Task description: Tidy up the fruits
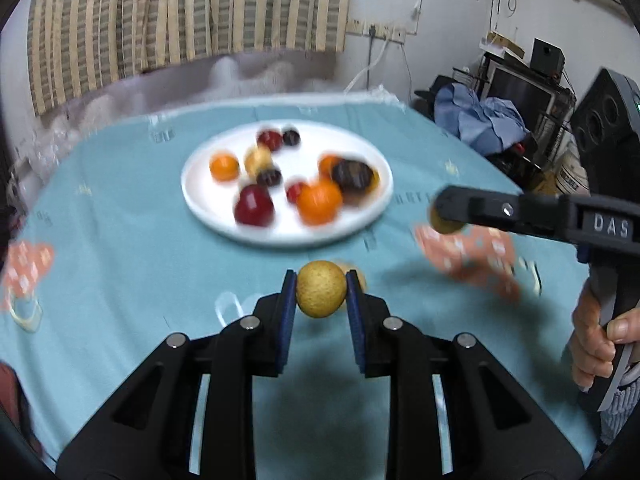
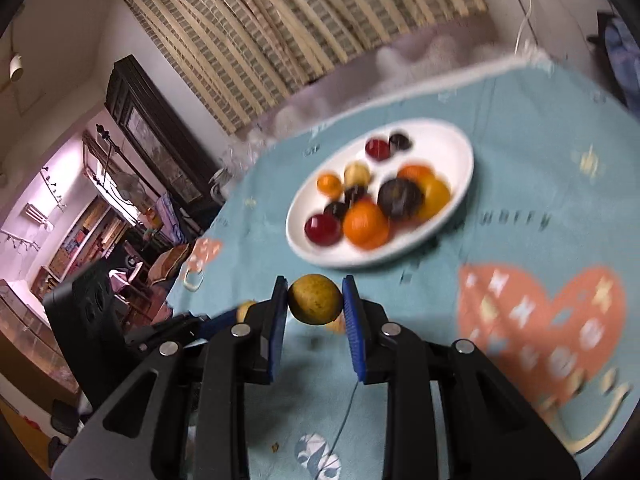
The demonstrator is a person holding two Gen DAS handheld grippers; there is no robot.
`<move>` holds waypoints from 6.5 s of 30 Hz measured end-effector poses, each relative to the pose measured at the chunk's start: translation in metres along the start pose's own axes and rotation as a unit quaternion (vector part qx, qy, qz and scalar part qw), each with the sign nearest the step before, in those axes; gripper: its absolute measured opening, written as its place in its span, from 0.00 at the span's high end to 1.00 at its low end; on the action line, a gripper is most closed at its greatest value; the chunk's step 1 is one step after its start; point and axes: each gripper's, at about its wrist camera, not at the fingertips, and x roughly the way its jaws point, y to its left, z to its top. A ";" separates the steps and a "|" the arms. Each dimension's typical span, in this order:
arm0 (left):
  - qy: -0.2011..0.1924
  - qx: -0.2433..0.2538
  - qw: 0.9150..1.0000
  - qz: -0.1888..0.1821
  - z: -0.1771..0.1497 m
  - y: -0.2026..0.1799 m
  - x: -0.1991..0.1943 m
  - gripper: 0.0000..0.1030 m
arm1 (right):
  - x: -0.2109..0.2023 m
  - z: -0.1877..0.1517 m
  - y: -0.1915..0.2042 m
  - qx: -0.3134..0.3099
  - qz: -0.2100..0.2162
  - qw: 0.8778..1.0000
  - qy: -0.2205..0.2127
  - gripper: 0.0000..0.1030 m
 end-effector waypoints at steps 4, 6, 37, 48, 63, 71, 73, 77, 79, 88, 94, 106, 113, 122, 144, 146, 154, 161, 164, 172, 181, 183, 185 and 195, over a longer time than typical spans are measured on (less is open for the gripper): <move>-0.018 -0.005 1.000 0.016 0.056 0.010 0.013 0.76 | 0.013 0.048 -0.011 -0.004 -0.035 0.999 -0.009 0.73; -0.017 -0.015 1.000 0.017 0.077 0.016 0.030 0.76 | 0.031 0.066 -0.020 0.002 -0.047 0.999 -0.003 0.73; -0.028 -0.048 0.996 0.071 0.063 0.014 0.030 0.12 | 0.016 0.093 -0.012 0.050 -0.045 0.997 -0.031 0.27; 0.001 -0.077 0.994 0.080 -0.020 -0.012 0.035 0.07 | -0.004 -0.014 -0.038 0.048 -0.070 0.994 -0.067 0.13; 0.050 -0.045 0.997 0.029 -0.032 -0.012 0.067 0.07 | 0.060 -0.028 -0.027 0.039 -0.001 0.995 0.095 0.26; 0.033 0.015 0.999 0.038 -0.029 -0.035 0.065 0.13 | 0.066 -0.022 -0.034 0.048 -0.009 0.993 0.110 0.42; 0.039 0.027 0.998 0.035 -0.026 -0.040 0.070 0.19 | 0.075 -0.020 -0.032 0.050 0.001 0.991 0.123 0.47; 0.054 0.009 0.998 0.013 -0.023 -0.033 0.078 0.28 | 0.092 -0.021 -0.030 0.052 0.008 0.987 0.151 0.51; 0.060 0.002 0.998 0.005 -0.022 -0.030 0.081 0.32 | 0.098 -0.022 -0.033 0.059 0.011 0.986 0.156 0.52; 0.071 0.018 0.997 0.033 -0.022 -0.036 0.088 0.44 | 0.100 -0.023 -0.033 0.059 0.017 0.987 0.148 0.52; 0.068 0.024 0.996 0.051 -0.022 -0.038 0.087 0.53 | 0.099 -0.025 -0.034 0.066 0.025 0.988 0.141 0.54; 0.046 0.037 0.997 0.058 -0.023 -0.042 0.077 0.60 | 0.095 -0.024 -0.033 0.071 0.038 0.988 0.129 0.57; 0.023 0.038 0.997 0.058 -0.018 -0.044 0.063 0.60 | 0.084 -0.019 -0.026 0.068 0.051 0.990 0.109 0.57; -0.022 0.048 0.998 0.046 0.051 -0.030 0.046 0.60 | 0.077 0.054 -0.002 0.049 0.054 0.995 0.066 0.58; 0.020 0.007 0.999 0.038 0.096 0.029 0.165 0.34 | 0.170 0.123 -0.056 0.072 -0.020 0.993 0.095 0.42; 0.015 0.012 0.999 0.050 0.096 0.027 0.155 0.34 | 0.162 0.124 -0.051 0.062 -0.024 0.994 0.088 0.42; -0.031 0.024 0.996 0.078 0.089 0.005 0.081 0.23 | 0.100 0.118 -0.015 0.019 -0.059 0.997 0.045 0.42; -0.075 0.025 0.991 0.108 0.049 -0.029 0.010 0.04 | 0.022 0.075 0.017 -0.033 -0.097 0.994 -0.028 0.39; -0.090 -0.002 0.989 0.120 0.019 -0.035 -0.012 0.02 | -0.002 0.041 0.022 -0.057 -0.137 0.987 -0.061 0.19; -0.035 -0.044 0.989 0.138 -0.021 -0.018 0.008 0.02 | -0.001 -0.028 0.011 -0.109 -0.247 0.957 -0.102 0.01; -0.067 -0.025 0.983 0.171 -0.020 -0.019 -0.009 0.02 | -0.004 -0.032 0.014 -0.085 -0.239 0.961 -0.108 0.01; -0.067 -0.036 0.986 0.150 -0.020 -0.017 -0.013 0.02 | -0.011 -0.034 0.017 -0.085 -0.236 0.961 -0.120 0.01; -0.070 -0.043 0.985 0.149 -0.020 -0.015 -0.015 0.02 | -0.015 -0.035 0.016 -0.081 -0.233 0.962 -0.121 0.01; -0.061 -0.050 0.979 0.187 -0.023 -0.013 -0.011 0.02 | -0.013 -0.034 0.011 -0.063 -0.228 0.966 -0.103 0.01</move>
